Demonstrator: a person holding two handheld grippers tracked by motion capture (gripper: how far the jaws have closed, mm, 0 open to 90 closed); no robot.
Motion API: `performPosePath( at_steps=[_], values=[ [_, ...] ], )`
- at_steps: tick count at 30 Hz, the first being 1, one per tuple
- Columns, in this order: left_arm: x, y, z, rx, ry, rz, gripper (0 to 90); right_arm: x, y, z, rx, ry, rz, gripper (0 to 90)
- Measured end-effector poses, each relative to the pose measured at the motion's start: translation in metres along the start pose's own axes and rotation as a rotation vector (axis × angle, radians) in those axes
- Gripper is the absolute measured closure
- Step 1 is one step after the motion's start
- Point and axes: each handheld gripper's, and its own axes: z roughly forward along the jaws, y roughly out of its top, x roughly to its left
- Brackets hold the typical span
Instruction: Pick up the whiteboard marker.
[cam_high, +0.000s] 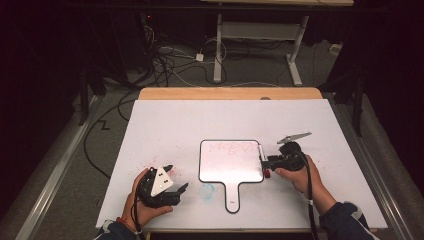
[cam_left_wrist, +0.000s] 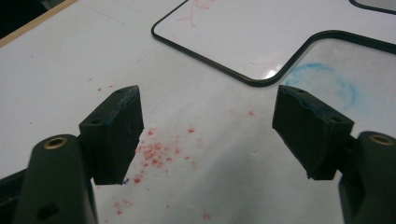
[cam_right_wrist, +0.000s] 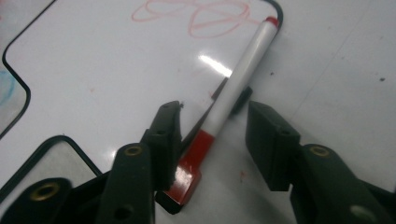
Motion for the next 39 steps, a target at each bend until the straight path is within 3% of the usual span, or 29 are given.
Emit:
performPosePath(
  at_steps=[3,6,11,17,20,25,28,31,32,33,39],
  values=[
    [-0.001,0.001,0.0,-0.001,-0.004,0.003,23.6,-0.005,-0.001,0.002,0.006,0.027,0.033,66.5],
    [-0.001,0.002,0.001,-0.002,-0.007,0.005,23.6,-0.005,0.0,0.004,0.006,0.018,0.027,71.5],
    [-0.002,0.003,0.003,0.004,-0.013,0.007,23.6,-0.001,0.002,0.005,0.017,-0.023,-0.025,80.4],
    [-0.002,0.005,0.004,-0.002,-0.027,-0.007,23.6,0.0,0.0,0.004,0.004,-0.034,-0.058,81.8],
    [-0.001,0.008,0.004,-0.026,-0.053,-0.043,23.6,0.006,0.001,-0.002,-0.04,-0.046,-0.091,81.8],
    [0.002,0.021,0.01,-0.063,-0.088,-0.085,23.6,0.02,0.005,-0.021,-0.159,-0.028,-0.148,81.8],
    [0.002,0.043,0.022,-0.091,-0.095,-0.095,26.1,0.031,0.007,-0.027,-0.218,-0.006,-0.172,81.8],
    [-0.002,0.065,0.031,-0.137,-0.134,-0.093,26.8,0.042,0.009,-0.03,-0.277,0.021,-0.212,81.8],
    [-0.002,0.065,0.031,-0.137,-0.134,-0.093,27.0,0.046,0.009,-0.031,-0.285,0.014,-0.224,81.8],
    [-0.004,0.081,0.038,-0.171,-0.166,-0.112,27.3,0.049,0.009,-0.032,-0.306,0.03,-0.231,81.8],
    [-0.014,0.12,0.058,-0.246,-0.266,-0.176,32.9,0.069,0.006,-0.035,-0.384,0.051,-0.316,81.8]
  ],
)
